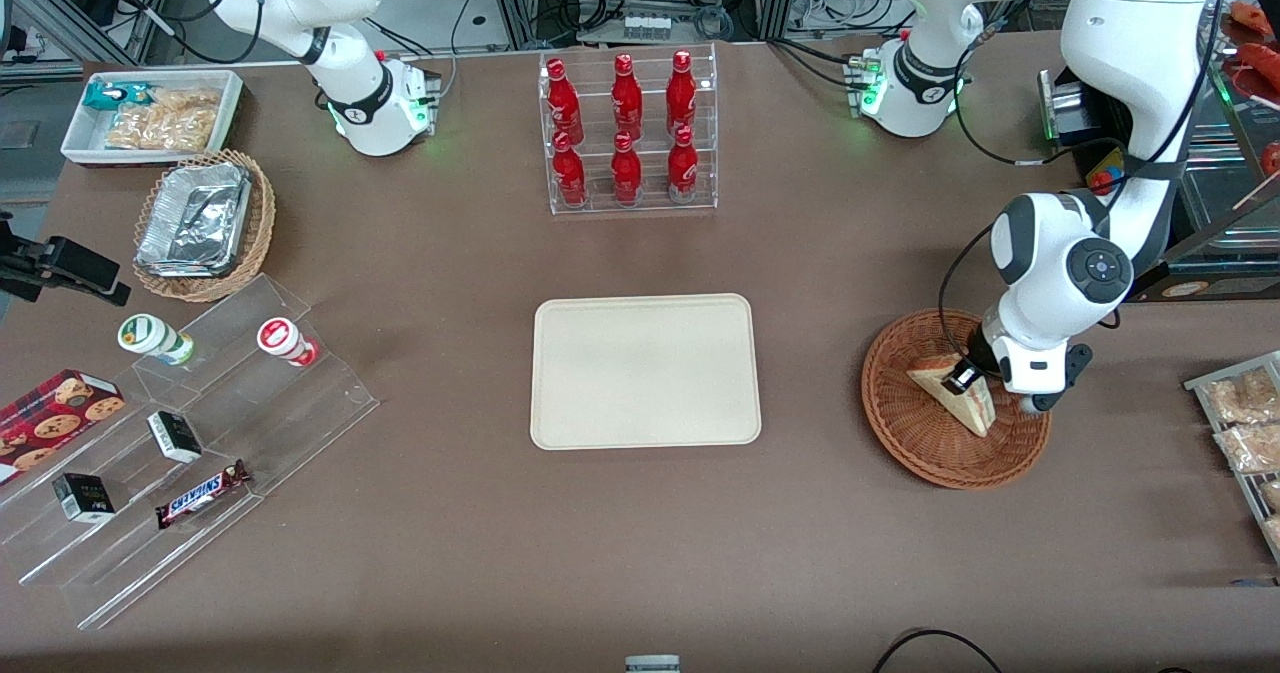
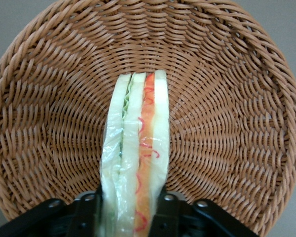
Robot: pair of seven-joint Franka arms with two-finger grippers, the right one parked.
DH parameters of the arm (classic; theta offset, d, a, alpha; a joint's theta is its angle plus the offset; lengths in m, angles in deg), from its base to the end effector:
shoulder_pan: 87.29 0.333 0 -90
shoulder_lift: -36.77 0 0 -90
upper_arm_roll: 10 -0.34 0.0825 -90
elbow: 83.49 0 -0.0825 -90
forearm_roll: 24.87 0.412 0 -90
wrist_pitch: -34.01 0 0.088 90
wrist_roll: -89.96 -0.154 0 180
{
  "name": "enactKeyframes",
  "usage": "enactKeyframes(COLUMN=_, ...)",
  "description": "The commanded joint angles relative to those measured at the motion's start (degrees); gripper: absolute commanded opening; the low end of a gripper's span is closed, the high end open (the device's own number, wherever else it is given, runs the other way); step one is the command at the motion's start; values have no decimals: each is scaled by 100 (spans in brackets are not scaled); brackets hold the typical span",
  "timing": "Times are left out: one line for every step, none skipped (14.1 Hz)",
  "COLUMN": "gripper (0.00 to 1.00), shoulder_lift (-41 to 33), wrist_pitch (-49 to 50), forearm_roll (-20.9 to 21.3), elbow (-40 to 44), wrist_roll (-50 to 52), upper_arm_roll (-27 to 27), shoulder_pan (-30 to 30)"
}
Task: Place sandwich from basket to tray
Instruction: 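Lower the left gripper and close it on the wrapped sandwich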
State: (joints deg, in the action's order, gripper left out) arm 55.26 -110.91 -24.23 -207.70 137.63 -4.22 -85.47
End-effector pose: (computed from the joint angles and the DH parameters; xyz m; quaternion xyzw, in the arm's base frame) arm 0.5940 -0.0420 0.2020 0.9285 0.3707 0.0127 0.0202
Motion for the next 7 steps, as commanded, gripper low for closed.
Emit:
enactKeyframes(gripper=8, shoulder_lift=13, wrist_pitch=925, forearm_roll=103, elbow=613, wrist_roll=34, upper_arm_roll=38, shoulder_pan=-41)
enactKeyframes(gripper=7, shoulder_lift=39, wrist_pitch=1470, forearm_roll=102, elbow=947, wrist_roll=-124, upper_arm_roll=55, shoulder_pan=-58)
enactKeyframes(gripper=6, shoulder_lift=92, wrist_pitch=2015, forearm_roll=102, elbow=1351, wrist_roll=-369, upper_arm_roll=151, shoulder_pan=-180)
enactKeyframes(gripper=5, shoulder_lift=171, wrist_pitch=2403, forearm_roll=102, elbow=1650, wrist_roll=-615, upper_arm_roll=161, shoulder_pan=-295)
enactKeyframes(gripper=4, shoulder_lift=302, wrist_pitch=2764, forearm_roll=102, elbow=1984, wrist_roll=-922, upper_arm_roll=178, shoulder_pan=-365)
enactKeyframes(gripper=4, shoulder_lift=416, wrist_pitch=3002, forearm_roll=111, elbow=2292, wrist_roll=-1300, upper_arm_roll=178, shoulder_pan=-549)
enactKeyframes(gripper=5, shoulder_lift=539, wrist_pitch=3161, forearm_roll=111, elbow=2565, wrist_roll=-1634, upper_arm_roll=178, shoulder_pan=-655)
